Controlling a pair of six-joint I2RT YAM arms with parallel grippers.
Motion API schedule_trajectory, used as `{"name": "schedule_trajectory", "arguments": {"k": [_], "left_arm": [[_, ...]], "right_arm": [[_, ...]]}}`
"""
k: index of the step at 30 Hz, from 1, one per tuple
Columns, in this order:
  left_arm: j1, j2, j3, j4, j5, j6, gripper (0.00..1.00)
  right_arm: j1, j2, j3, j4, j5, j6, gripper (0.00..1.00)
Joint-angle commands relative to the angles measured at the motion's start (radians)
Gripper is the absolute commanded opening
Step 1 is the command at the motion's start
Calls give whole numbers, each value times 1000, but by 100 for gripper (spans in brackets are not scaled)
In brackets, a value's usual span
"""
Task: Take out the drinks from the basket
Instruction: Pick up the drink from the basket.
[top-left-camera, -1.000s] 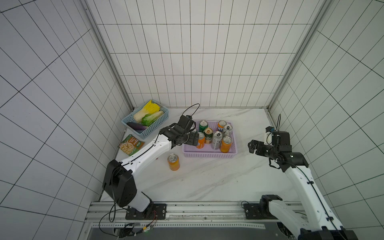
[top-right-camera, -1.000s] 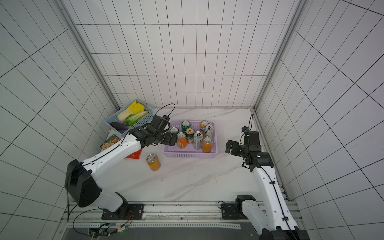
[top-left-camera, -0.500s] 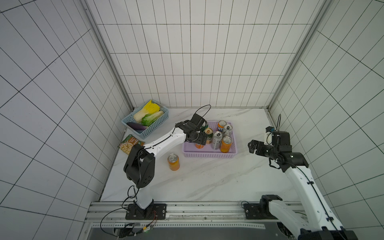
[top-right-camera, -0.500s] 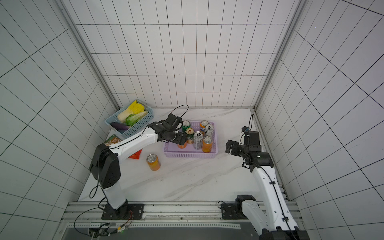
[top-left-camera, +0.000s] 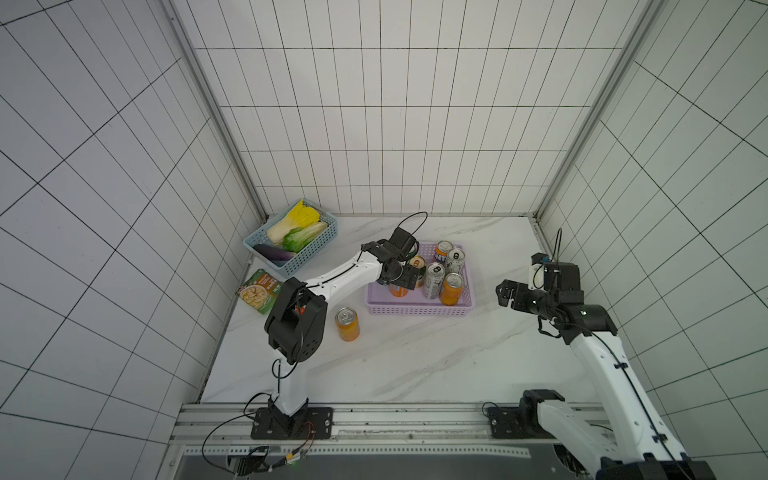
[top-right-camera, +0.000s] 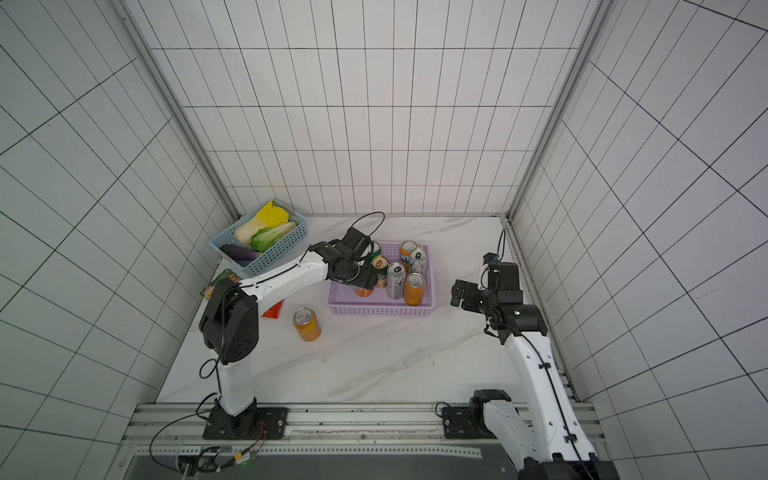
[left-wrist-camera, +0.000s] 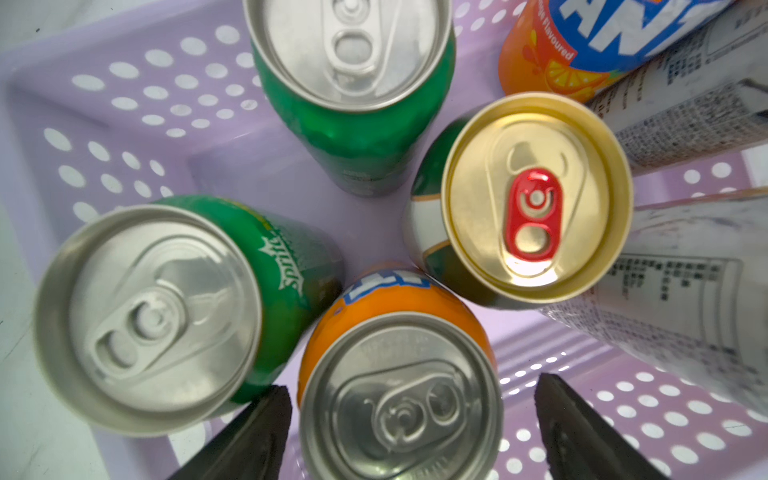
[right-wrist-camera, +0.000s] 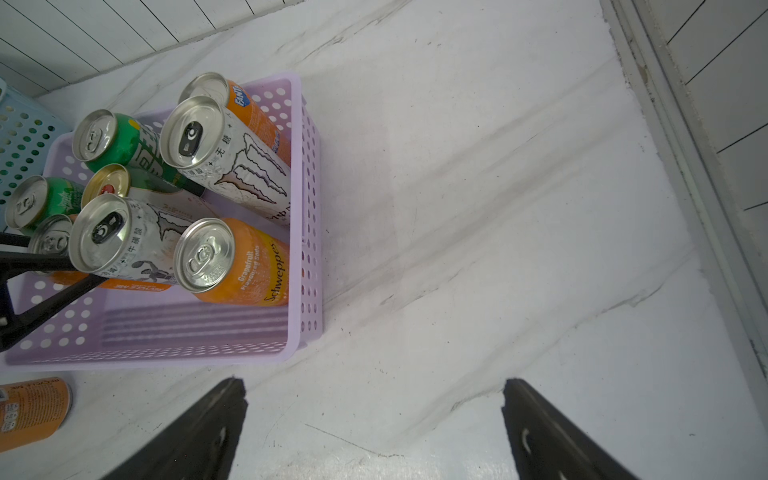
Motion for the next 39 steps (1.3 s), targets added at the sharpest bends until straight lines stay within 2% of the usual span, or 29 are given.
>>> {"name": "schedule_trajectory", "arguments": {"k": [1, 8, 23, 39], "left_arm": [[-2, 37, 36, 22, -5, 11, 90], [-2, 79, 70, 29, -15, 10, 89], [-2, 60, 58, 30, -6, 10, 63], [-4, -103, -7, 24, -16, 4, 60]], "right_arm": [[-10, -5, 16, -15, 7, -4, 99], [-10, -4, 17, -15, 7, -6, 99], [-9, -7, 14, -16, 10, -5, 99], [-10, -12, 16, -16, 14, -6, 99]]}}
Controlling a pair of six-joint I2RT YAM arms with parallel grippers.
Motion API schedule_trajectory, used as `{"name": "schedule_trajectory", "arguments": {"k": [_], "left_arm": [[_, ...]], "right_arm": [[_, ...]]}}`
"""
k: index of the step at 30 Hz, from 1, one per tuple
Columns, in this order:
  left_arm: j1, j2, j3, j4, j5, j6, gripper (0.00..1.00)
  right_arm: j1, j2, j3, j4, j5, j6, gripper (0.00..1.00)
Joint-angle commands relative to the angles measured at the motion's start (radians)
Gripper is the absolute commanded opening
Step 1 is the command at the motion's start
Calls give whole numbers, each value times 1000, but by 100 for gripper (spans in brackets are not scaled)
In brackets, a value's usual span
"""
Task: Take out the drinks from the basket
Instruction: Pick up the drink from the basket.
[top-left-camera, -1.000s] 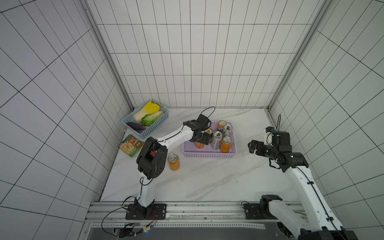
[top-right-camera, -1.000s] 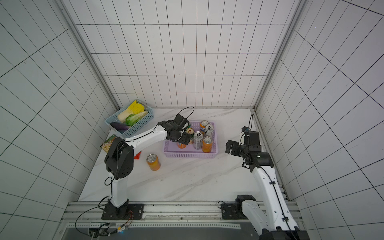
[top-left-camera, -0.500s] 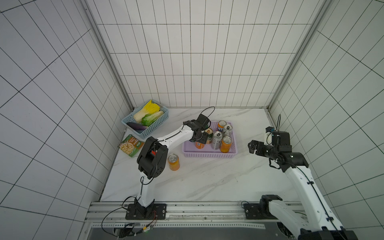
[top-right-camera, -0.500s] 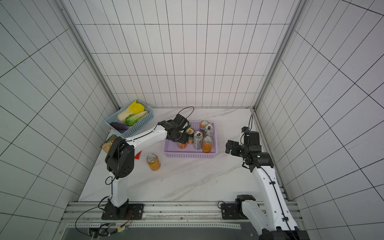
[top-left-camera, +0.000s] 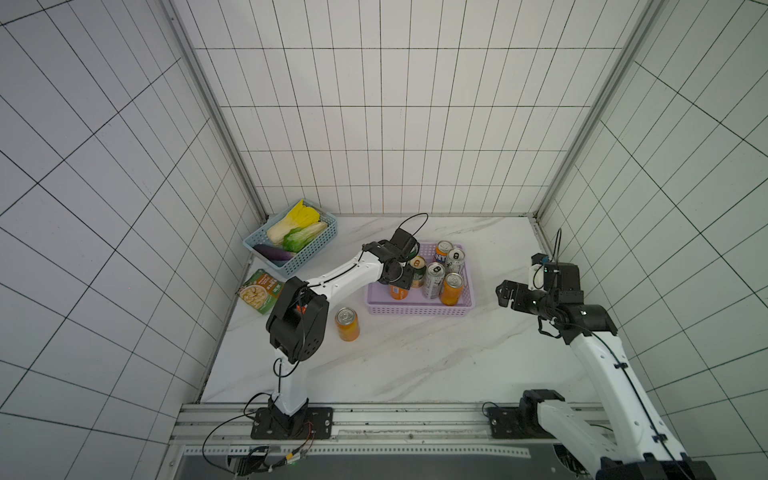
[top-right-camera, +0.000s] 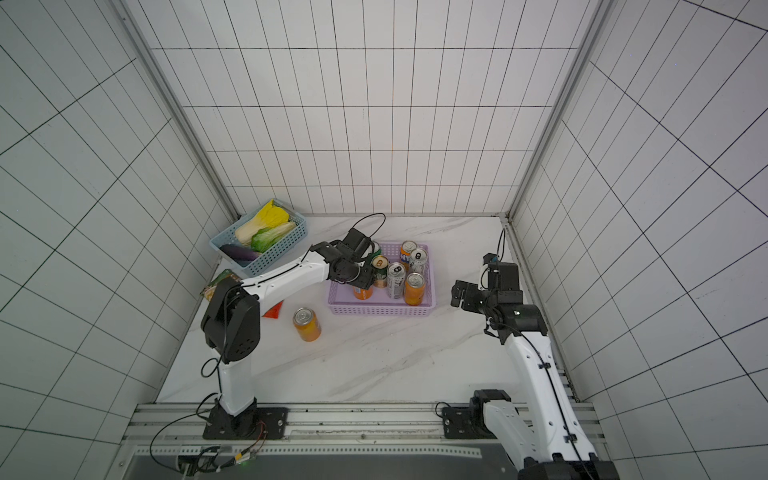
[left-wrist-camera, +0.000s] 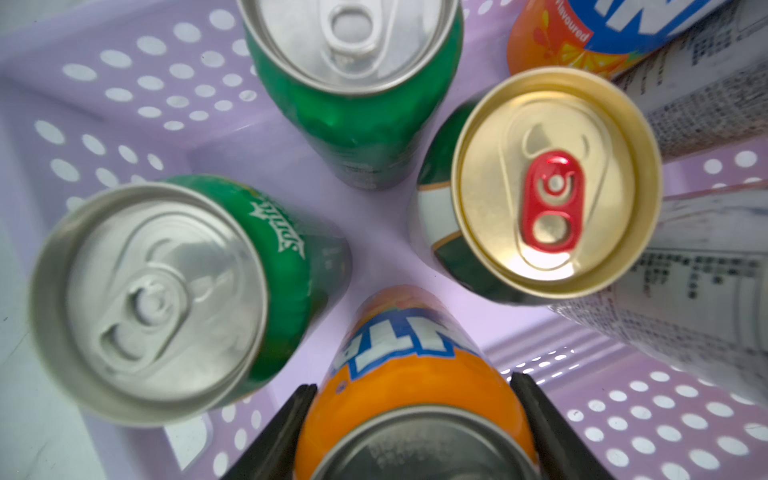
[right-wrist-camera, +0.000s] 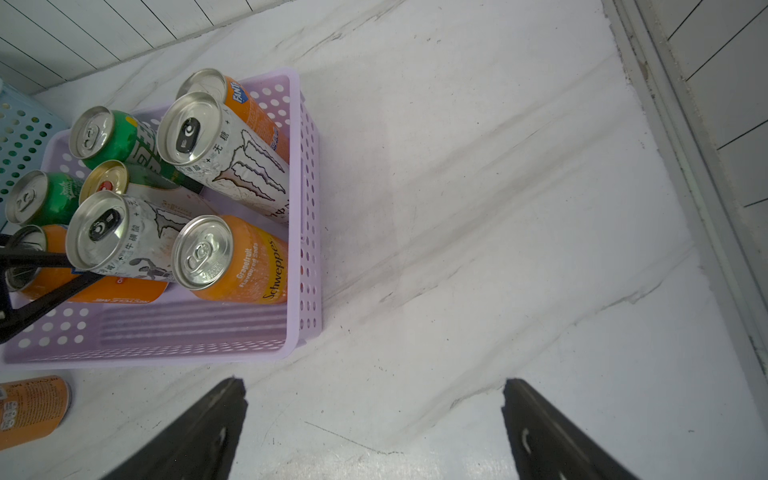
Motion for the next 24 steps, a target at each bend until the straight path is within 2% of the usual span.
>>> {"name": "schedule_trajectory", "arguments": {"k": [1, 24], "left_arm": [[-4, -102, -6, 41, -5, -4, 60], [-72, -470, -128, -47, -76, -40, 59]], "right_arm": [[-8, -12, 16, -10, 12, -5, 99], [-10, -10, 20, -10, 8, -3, 99]]}}
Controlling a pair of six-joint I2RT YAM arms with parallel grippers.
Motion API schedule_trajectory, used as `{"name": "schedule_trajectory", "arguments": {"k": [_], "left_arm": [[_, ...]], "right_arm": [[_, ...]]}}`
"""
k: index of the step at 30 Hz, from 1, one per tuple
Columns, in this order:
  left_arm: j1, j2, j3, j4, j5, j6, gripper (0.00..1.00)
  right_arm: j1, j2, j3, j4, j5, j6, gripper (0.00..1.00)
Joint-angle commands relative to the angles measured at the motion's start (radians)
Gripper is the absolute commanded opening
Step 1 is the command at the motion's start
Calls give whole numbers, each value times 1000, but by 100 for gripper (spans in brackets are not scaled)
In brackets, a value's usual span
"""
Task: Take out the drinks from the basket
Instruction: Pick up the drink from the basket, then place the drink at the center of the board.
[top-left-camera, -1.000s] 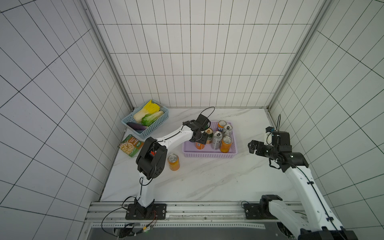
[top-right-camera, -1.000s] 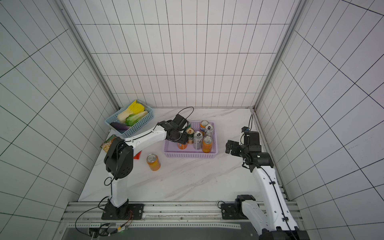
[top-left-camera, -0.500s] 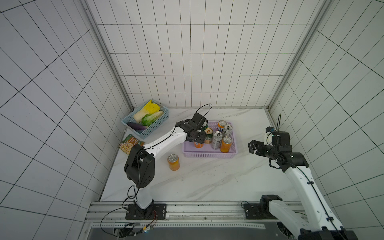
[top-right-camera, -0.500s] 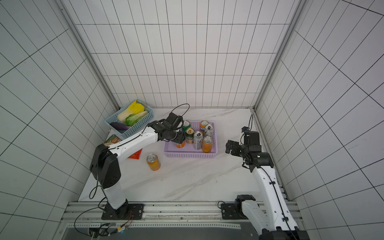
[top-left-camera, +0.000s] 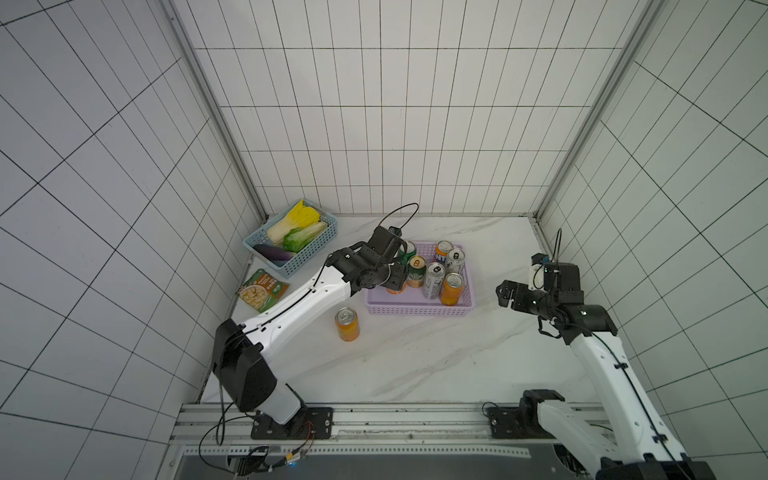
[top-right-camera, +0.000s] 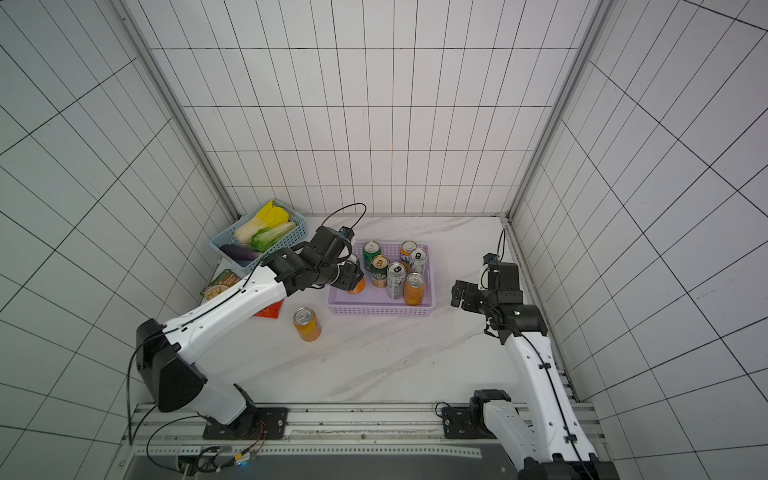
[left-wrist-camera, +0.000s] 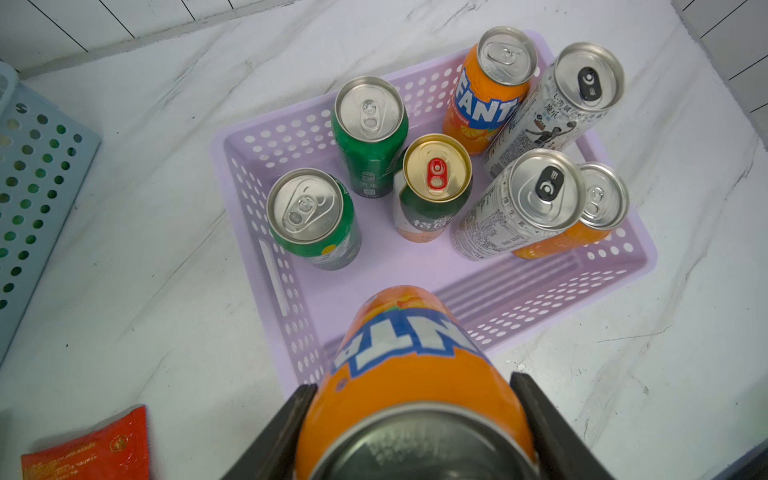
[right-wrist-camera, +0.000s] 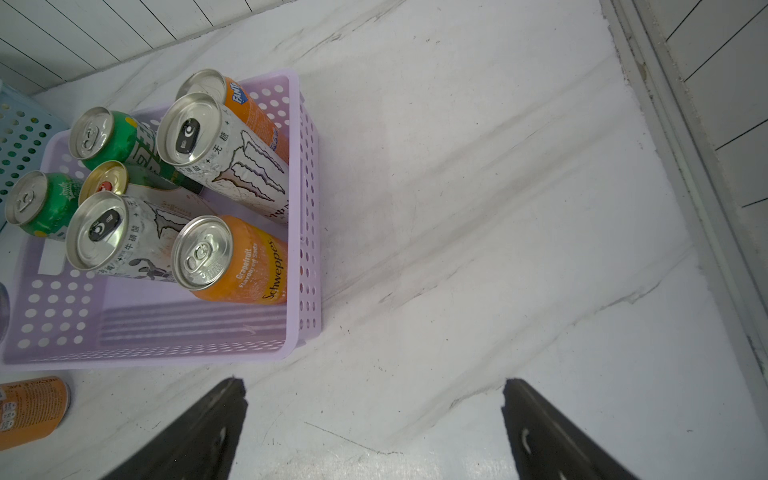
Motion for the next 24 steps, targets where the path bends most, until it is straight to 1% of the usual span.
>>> {"name": "schedule_trajectory", "arguments": {"k": [1, 7, 12, 17, 24], "left_arm": [[-16, -89, -15, 22, -30, -20, 59], [-51, -211, -99, -7, -65, -51, 59], [-96, -282, -180, -20, -91, -93, 59], [-117, -287, -241, -18, -104, -126, 59], [-121, -242, -261, -14, -116, -139, 59]], "right_arm": [[-10, -9, 21, -10, 6, -3, 99], [-9, -8, 18, -6, 2, -4, 99], [-9, -4, 20, -4, 0, -3, 99], [-10, -3, 17, -2, -3, -4, 99], [-10, -9, 14, -2, -2, -2, 99]]}}
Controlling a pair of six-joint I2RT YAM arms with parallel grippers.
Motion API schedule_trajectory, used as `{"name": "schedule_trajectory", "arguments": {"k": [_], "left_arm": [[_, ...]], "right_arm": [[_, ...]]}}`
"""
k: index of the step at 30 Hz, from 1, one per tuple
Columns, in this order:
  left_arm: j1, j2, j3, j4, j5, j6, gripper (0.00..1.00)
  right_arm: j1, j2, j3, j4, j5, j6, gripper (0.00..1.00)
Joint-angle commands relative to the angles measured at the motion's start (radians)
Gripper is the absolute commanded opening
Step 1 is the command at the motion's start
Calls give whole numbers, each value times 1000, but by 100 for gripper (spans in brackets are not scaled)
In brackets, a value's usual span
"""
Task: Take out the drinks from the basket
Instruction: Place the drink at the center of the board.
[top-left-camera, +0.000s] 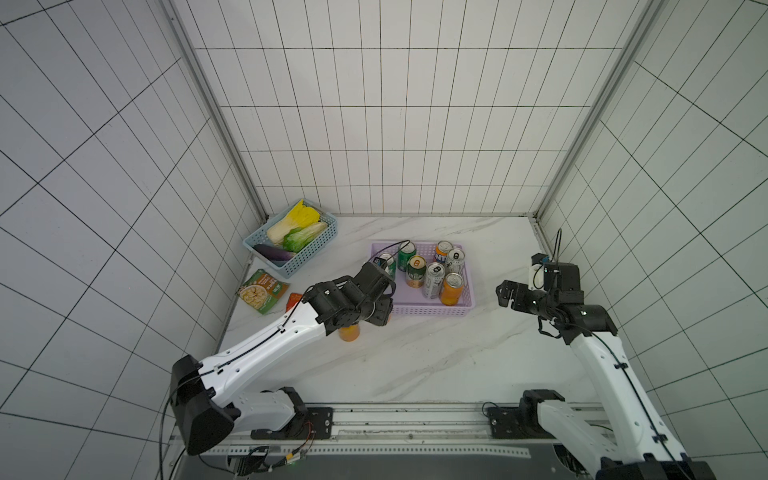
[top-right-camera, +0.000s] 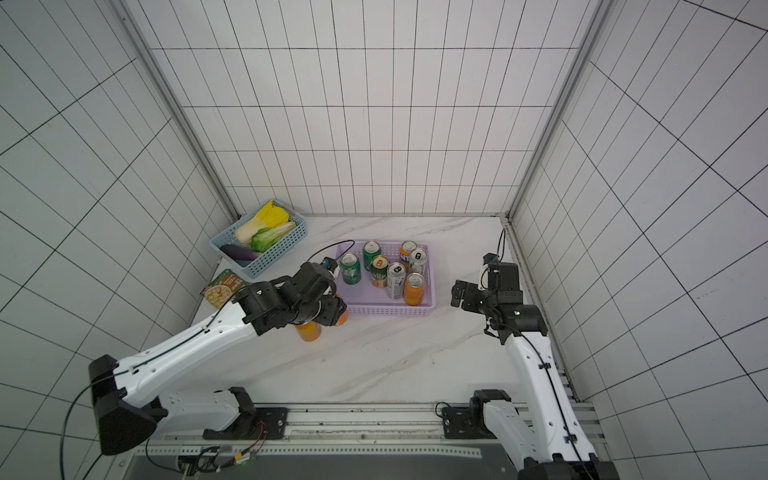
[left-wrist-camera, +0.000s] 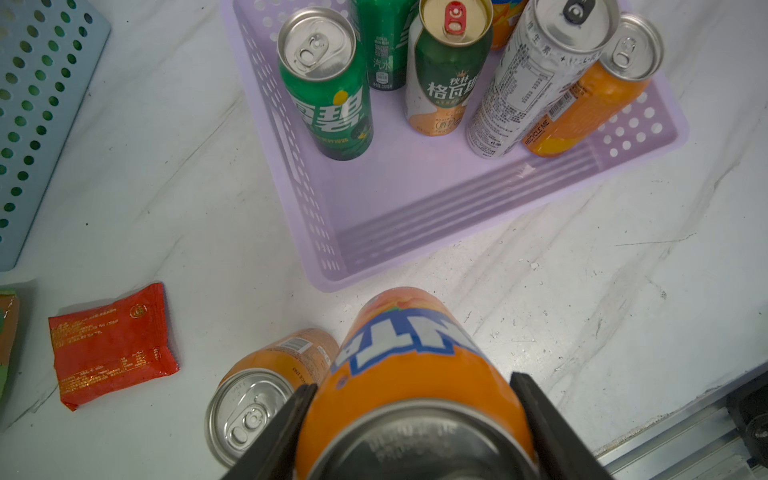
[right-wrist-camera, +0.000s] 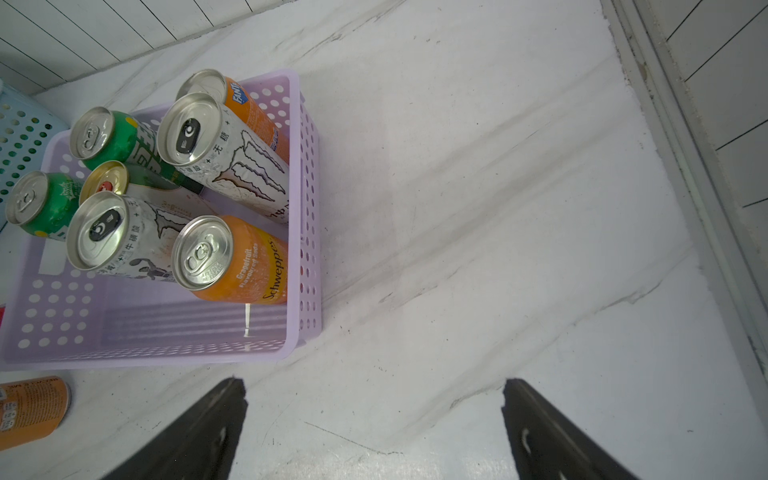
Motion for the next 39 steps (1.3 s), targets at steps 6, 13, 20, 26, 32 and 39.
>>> {"name": "schedule_trajectory", "arguments": {"k": [6, 13, 20, 26, 32, 39], "left_arm": [[-5, 33, -45, 106, -38, -25, 59], [-5, 52, -115, 169, -44, -53, 59], [-5, 78, -178, 251, -49, -78, 59], [-5, 122, -197, 282, -67, -81, 59], [-5, 158, -208, 301, -68, -88, 60], [-5, 179, -222, 315, -63, -91, 64]], "right_arm": [[-10, -9, 13, -3, 4, -4, 99], [-9, 5, 20, -2, 0, -3, 99], [-9, 5, 19, -2, 1, -4, 99], [-9, 5, 21, -3, 1, -5, 99], [-9, 5, 21, -3, 4, -7, 99], [-8, 7, 20, -2, 3, -7, 99]]}}
